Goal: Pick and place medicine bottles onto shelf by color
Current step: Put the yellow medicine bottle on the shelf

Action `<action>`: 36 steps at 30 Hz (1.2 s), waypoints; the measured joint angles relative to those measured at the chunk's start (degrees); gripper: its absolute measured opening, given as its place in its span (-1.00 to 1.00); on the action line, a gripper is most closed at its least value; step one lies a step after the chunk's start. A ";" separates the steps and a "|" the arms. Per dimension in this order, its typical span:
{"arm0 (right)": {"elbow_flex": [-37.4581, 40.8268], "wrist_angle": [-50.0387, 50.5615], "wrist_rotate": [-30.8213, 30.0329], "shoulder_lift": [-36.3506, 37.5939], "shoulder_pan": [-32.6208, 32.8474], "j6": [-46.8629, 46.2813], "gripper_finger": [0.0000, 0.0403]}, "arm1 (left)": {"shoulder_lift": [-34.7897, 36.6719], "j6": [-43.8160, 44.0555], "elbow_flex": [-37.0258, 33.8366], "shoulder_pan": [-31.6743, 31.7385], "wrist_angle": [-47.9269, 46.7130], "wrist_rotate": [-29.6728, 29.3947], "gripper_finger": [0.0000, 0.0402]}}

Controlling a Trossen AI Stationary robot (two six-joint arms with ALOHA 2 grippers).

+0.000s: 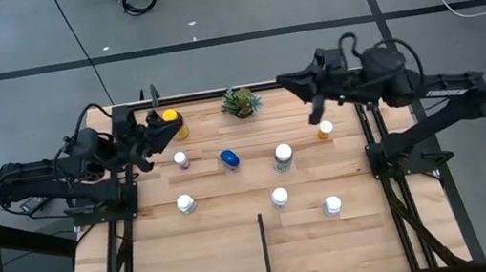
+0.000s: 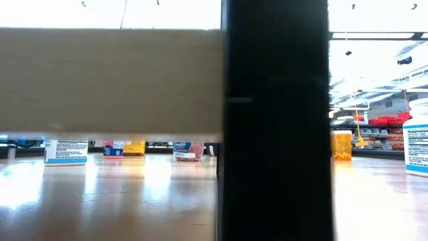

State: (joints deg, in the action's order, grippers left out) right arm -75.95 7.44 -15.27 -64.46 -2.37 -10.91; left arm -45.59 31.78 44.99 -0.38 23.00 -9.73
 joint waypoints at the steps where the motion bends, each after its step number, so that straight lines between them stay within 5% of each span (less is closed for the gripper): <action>1: -1.09 1.65 -0.22 -1.06 -0.47 0.26 -0.85 | 0.16 -1.08 0.00 0.05 0.13 1.28 -0.79; 11: -1.89 21.50 0.62 -10.86 -2.53 -6.58 -0.85 | 0.33 -7.12 0.23 3.72 -3.95 3.32 -0.84; 18: -1.87 39.81 3.76 -14.58 -2.51 -11.49 -0.85 | -2.92 -13.14 14.45 6.80 -41.47 -2.22 -0.65; 25: -1.87 41.24 7.02 -15.53 -2.49 -12.05 -0.85 | -12.85 -15.81 32.68 13.53 -74.59 -6.68 -0.31; 31: -1.87 41.05 8.68 -15.51 -2.51 -14.02 -0.69 | -22.17 -4.33 39.73 22.09 -92.88 -11.52 0.07; 36: -1.87 41.07 9.77 -15.53 -2.51 -14.63 -0.33 | -28.60 -3.06 40.13 27.71 -97.15 -11.09 0.30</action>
State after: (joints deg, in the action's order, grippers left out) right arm -77.82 48.51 -5.50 -79.98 -4.89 -25.54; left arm -74.19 28.72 85.12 27.33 -74.15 -20.82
